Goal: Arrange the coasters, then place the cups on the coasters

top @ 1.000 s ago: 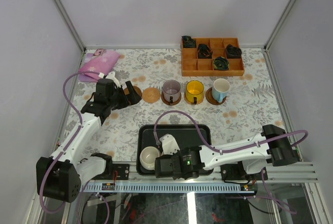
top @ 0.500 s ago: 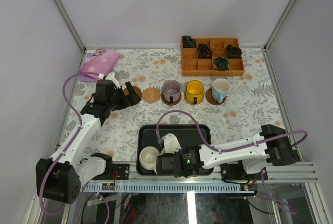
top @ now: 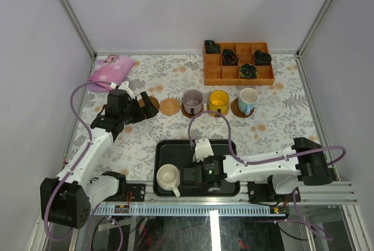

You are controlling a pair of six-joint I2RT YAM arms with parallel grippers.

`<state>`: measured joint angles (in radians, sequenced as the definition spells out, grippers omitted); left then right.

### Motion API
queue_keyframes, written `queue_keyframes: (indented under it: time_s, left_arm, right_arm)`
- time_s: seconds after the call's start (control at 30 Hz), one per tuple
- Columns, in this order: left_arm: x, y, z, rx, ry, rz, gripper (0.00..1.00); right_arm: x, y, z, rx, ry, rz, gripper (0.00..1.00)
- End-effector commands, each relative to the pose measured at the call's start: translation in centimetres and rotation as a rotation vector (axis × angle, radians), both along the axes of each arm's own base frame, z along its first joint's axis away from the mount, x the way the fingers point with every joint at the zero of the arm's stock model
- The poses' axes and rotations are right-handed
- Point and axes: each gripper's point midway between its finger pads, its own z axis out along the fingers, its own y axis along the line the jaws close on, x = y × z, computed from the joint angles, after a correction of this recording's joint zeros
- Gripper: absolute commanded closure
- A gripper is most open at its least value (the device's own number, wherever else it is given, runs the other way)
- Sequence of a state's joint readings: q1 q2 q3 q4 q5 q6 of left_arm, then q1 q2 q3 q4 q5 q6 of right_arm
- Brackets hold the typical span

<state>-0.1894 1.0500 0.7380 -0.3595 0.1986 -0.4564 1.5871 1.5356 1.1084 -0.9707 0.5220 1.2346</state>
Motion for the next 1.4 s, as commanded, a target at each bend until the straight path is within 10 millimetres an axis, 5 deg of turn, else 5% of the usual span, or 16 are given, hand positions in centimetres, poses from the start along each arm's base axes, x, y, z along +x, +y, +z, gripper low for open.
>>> queue_keyframes:
  time_s: [0.0,0.33,0.73,0.97,1.37]
  left_arm:
    - [0.3,0.1,0.2,0.003,-0.011,0.012,0.00]
    - [0.8,0.6,0.2,0.029,-0.005,0.038,0.00]
    - [2.6,2.6,1.5,0.107,-0.026,0.141,0.00]
    - [4.1,3.7,1.3,0.126,-0.004,0.193,0.02]
    - [5.9,8.0,-0.4,0.170,0.039,0.311,0.36]
  right_arm:
    - [3.7,0.5,3.9,0.103,-0.150,-0.107,1.00]
    - [10.7,2.8,8.1,0.144,-0.224,-0.124,1.00]
    - [19.8,11.9,12.4,0.218,-0.247,-0.011,1.00]
    - [26.1,14.1,12.3,0.251,-0.191,-0.039,1.00]
    - [32.1,15.5,8.6,0.234,-0.196,-0.109,1.00]
